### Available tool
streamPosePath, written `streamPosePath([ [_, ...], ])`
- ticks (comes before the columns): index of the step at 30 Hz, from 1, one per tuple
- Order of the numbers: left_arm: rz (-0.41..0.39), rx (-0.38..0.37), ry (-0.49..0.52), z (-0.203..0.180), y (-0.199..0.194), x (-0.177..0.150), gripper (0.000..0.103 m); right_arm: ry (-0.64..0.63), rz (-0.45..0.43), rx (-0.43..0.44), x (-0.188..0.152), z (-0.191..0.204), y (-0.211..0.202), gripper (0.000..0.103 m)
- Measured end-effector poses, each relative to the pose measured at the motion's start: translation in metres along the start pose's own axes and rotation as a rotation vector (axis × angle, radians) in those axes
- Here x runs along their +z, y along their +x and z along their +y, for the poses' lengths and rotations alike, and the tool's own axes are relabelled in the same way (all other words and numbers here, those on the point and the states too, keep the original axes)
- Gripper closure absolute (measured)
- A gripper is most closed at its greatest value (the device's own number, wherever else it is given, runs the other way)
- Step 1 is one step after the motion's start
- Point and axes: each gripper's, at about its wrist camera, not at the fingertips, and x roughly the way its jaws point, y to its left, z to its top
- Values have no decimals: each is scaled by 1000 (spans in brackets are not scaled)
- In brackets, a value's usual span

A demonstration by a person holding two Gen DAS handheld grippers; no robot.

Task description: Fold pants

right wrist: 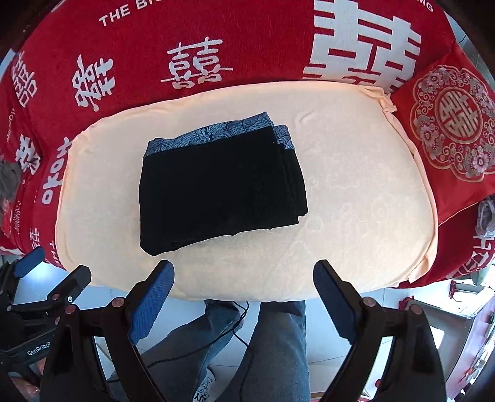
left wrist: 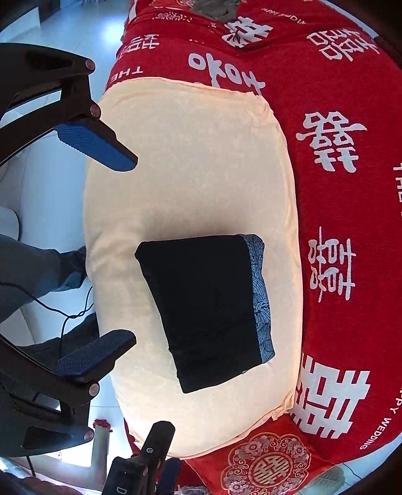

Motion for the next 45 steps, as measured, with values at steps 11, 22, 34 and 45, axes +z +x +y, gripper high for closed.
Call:
streamPosePath([
  [11, -56, 66, -54, 2, -23, 3, 0, -102, 20, -17, 9, 11, -12, 10],
  [22, -20, 106, -73, -37, -36, 8, 0, -115, 62, 19, 15, -20, -12, 10],
  [34, -13, 112, -31, -47, -41, 9, 0, -147, 72, 17, 17, -18, -11, 10],
  [45, 4, 86, -45, -45, -38, 10, 0, -135, 87, 17, 14, -17, -8, 10],
])
